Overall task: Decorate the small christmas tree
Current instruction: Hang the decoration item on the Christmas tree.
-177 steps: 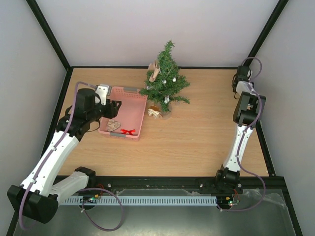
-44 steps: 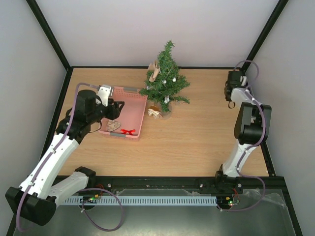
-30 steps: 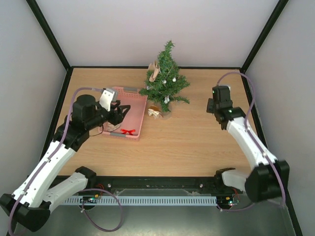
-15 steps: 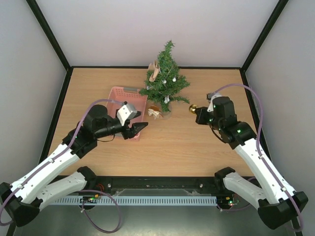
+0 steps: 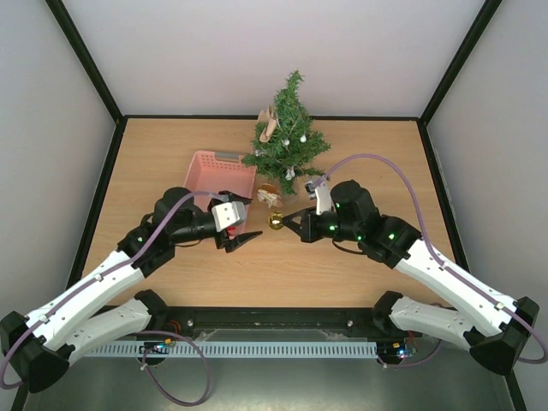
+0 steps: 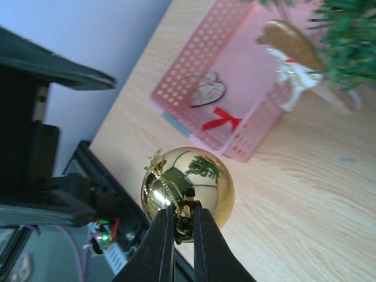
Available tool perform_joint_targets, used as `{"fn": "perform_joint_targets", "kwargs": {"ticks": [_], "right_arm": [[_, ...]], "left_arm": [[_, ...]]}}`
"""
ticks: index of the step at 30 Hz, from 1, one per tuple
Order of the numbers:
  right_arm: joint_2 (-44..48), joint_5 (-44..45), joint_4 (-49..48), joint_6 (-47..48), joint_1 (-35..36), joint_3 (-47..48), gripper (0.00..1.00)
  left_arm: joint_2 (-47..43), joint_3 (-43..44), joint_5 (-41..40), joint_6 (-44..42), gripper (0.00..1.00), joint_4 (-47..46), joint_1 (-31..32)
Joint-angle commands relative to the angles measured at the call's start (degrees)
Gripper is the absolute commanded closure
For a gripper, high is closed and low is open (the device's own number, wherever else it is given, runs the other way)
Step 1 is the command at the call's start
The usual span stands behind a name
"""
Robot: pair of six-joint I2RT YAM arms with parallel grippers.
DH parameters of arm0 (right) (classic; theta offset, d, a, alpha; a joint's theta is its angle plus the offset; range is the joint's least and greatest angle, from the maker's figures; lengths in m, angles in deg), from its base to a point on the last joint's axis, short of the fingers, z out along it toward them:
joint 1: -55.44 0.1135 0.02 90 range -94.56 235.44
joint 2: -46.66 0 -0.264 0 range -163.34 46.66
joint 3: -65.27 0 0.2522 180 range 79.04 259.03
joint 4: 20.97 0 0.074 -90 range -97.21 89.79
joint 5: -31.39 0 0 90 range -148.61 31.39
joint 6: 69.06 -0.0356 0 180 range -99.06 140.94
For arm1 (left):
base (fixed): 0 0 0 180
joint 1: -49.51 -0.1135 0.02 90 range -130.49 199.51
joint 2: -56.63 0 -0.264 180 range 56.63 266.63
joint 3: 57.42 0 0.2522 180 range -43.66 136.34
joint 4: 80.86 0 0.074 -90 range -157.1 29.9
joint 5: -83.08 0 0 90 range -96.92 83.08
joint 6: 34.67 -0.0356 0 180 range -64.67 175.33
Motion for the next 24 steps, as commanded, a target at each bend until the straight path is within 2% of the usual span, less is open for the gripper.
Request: {"fn": "perform_joint_targets", "kwargs": {"ticks": [1,8,24], "right_arm": [[0.95,-4.77,-7.12,-1.81,2.01,-0.21,0.98],[0.90,-6.89,-9.57,-0.79,2.23,-0.55,0.98],[1.78,-10.03,-13.31,-1.36,2.23,-3.39,0.98]], "left_arm": [[-0.08,0.56,3.18,-6.18,0.16,-0.54,0.24],[3.56,3.06,6.17,-8.24,0.15,3.69,0.29],[8.59,5.87,8.78,-7.81,0.21,2.33,0.73]]}}
